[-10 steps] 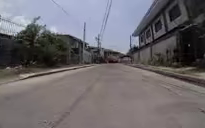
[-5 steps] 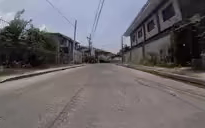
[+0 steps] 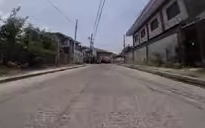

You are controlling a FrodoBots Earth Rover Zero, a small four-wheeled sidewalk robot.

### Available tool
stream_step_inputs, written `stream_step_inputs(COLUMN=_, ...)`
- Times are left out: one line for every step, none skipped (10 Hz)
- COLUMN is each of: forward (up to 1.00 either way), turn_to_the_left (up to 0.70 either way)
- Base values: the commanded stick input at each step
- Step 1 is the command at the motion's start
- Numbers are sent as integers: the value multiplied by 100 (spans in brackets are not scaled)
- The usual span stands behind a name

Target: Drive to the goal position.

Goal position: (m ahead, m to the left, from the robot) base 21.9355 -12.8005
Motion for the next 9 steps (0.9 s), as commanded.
stream_step_inputs(forward=100, turn_to_the_left=0)
stream_step_inputs(forward=100, turn_to_the_left=0)
stream_step_inputs(forward=100, turn_to_the_left=0)
stream_step_inputs(forward=100, turn_to_the_left=0)
stream_step_inputs(forward=100, turn_to_the_left=0)
stream_step_inputs(forward=100, turn_to_the_left=0)
stream_step_inputs(forward=100, turn_to_the_left=0)
stream_step_inputs(forward=100, turn_to_the_left=0)
stream_step_inputs(forward=100, turn_to_the_left=0)
